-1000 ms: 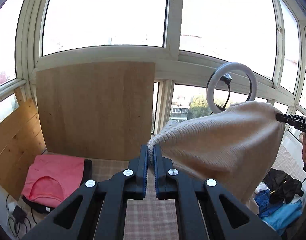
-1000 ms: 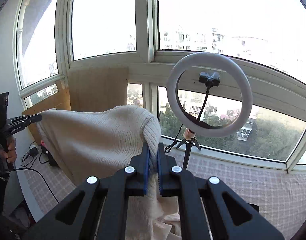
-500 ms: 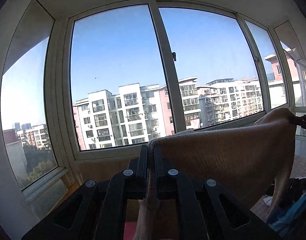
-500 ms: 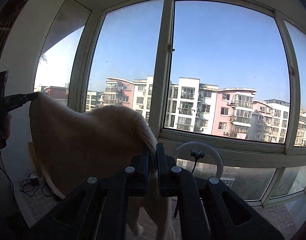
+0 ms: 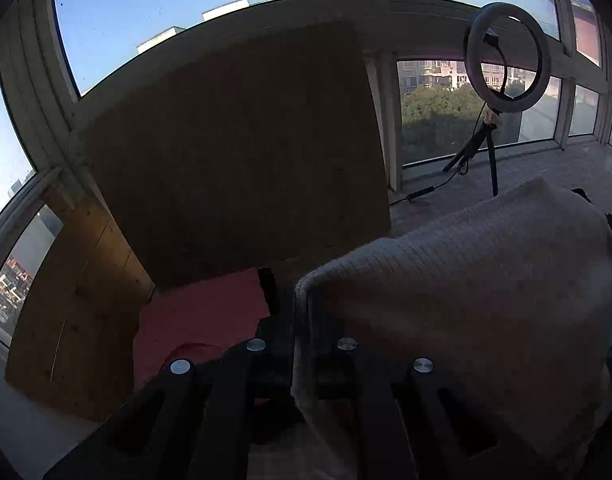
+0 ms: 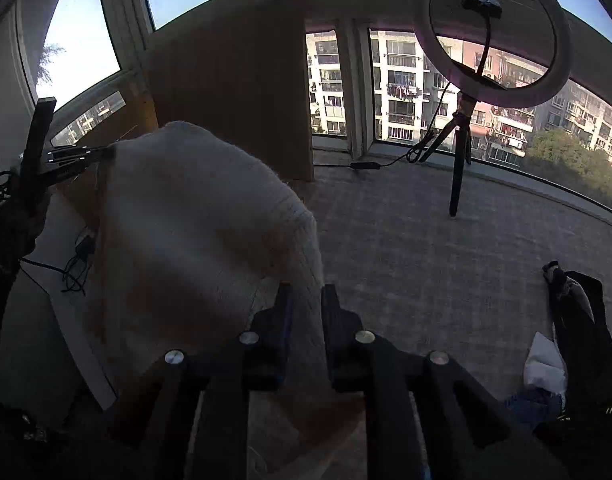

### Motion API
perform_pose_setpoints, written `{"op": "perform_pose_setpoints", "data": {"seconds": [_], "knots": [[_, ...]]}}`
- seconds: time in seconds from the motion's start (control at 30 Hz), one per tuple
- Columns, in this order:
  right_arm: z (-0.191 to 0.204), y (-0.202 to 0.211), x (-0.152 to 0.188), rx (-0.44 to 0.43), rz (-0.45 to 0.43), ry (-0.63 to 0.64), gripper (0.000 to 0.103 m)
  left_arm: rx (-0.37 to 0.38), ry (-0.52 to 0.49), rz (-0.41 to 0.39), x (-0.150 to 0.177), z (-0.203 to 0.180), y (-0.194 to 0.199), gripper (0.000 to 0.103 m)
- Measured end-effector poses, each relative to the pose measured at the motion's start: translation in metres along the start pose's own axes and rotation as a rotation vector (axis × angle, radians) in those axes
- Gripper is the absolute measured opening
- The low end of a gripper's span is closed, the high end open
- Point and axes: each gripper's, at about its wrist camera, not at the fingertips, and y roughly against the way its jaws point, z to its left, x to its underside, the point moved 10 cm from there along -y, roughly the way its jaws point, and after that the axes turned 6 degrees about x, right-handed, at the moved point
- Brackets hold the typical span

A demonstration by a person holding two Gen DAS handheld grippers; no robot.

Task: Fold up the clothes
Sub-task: 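Lift the sweater by the hem with both grippers and shake it out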

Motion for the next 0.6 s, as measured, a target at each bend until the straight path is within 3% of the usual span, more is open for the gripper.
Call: {"op": "perform_pose_setpoints", "data": {"seconds": [0.1, 0.23, 0.3, 0.4, 0.53, 0.57, 0.6], "knots": [[-0.026, -0.056, 0.014, -0.054, 0.081, -0.069, 0.014, -0.024, -0.002, 0.189, 0.067, -0.004, -0.079, 0.005], [-0.016, -0.111, 0.007, -0.112, 0.158, -0.033, 0.015, 0.009, 0.08, 0.226, 0.096, 0.001, -0.101, 0.005], [0.0, -0.133, 0.003, -0.143, 0.202, 0.013, 0.019, 0.01, 0.067, 0.226, 0.098, 0.001, -0.1, 0.005], [0.008, -0.121, -0.003, -0.153, 0.163, 0.015, 0.03, 0.024, 0.063, 0.221, 0.098, -0.001, -0.099, 0.005], [0.014, -0.096, -0.012, -0.162, 0.092, 0.006, 0.03, 0.037, 0.078, 0.217, 0.097, 0.0, -0.099, 0.005], [0.016, -0.09, -0.014, -0.165, 0.074, 0.004, 0.027, 0.044, 0.085, 0.214, 0.097, 0.002, -0.097, 0.005], [0.018, -0.084, -0.016, -0.167, 0.057, 0.002, 0.01, 0.047, 0.091, 0.209, 0.097, 0.004, -0.094, 0.005]]}}
